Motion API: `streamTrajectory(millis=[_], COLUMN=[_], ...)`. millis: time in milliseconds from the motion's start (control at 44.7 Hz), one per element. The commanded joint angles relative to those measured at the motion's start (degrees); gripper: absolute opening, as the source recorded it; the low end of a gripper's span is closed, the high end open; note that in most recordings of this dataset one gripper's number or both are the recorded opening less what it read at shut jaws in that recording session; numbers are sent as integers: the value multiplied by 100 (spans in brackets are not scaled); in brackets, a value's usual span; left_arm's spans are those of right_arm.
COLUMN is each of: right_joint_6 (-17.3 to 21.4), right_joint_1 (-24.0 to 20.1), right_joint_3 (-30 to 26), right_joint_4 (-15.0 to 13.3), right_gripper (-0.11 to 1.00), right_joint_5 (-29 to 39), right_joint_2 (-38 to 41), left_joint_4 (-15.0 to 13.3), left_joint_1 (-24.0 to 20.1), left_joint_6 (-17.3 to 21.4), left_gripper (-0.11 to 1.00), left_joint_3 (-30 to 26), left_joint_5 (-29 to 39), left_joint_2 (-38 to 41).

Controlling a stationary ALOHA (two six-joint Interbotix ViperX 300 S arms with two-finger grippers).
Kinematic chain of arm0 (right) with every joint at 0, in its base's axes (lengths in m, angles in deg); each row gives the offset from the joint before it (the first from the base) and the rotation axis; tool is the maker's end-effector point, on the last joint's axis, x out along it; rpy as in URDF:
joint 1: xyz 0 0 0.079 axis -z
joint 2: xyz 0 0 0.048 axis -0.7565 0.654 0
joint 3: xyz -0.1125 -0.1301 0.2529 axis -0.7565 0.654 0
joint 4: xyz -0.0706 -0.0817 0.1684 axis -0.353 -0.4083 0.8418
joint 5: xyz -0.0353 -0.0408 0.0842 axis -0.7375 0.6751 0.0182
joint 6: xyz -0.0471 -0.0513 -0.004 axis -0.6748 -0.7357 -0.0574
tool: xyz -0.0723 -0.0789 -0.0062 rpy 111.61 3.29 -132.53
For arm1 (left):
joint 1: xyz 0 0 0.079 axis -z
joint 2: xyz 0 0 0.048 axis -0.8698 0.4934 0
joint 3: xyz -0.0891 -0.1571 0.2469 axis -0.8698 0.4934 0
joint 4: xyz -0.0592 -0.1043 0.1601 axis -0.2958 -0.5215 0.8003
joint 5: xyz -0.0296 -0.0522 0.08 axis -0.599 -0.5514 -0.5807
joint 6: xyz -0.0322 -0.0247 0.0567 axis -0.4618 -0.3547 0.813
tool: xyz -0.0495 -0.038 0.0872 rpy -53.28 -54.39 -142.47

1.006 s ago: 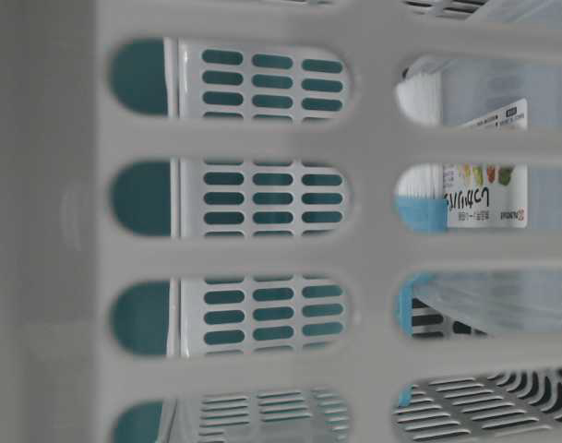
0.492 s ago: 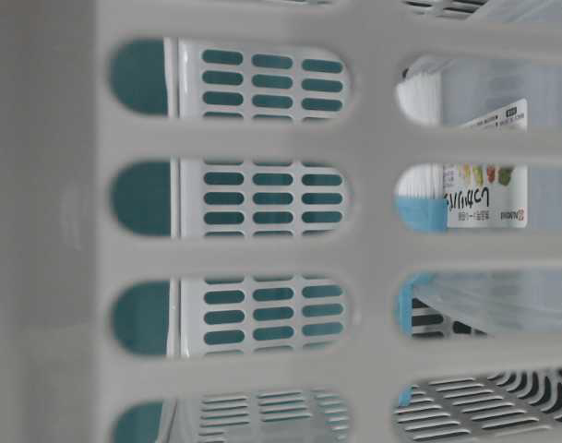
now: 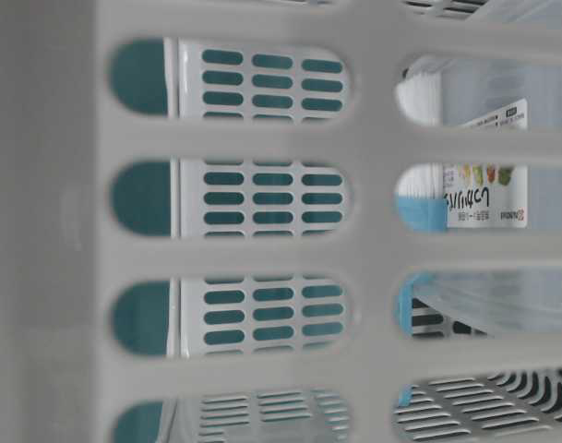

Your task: Pick up the dustpan from the shopping basket with the left arm.

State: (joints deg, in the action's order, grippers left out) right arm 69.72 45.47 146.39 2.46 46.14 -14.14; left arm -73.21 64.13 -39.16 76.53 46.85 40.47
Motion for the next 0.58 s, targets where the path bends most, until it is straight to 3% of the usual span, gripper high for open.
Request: streamTrajectory(millis=[0, 559], right_joint_6=[9, 0], right_joint_1=[-9, -9], right_joint_3=[-35, 0], right_joint_4=[18, 18], right_gripper=[0, 0], right_joint_5=[-26, -26], right_joint_2=[35, 35], left_joint_4=[18, 18], left_joint_1=[18, 35], left_joint_6=[9, 9], left_gripper=[31, 31], left_joint_3=[-44, 26], left_joint_5=[-18, -18], left_joint_2=[-123, -62])
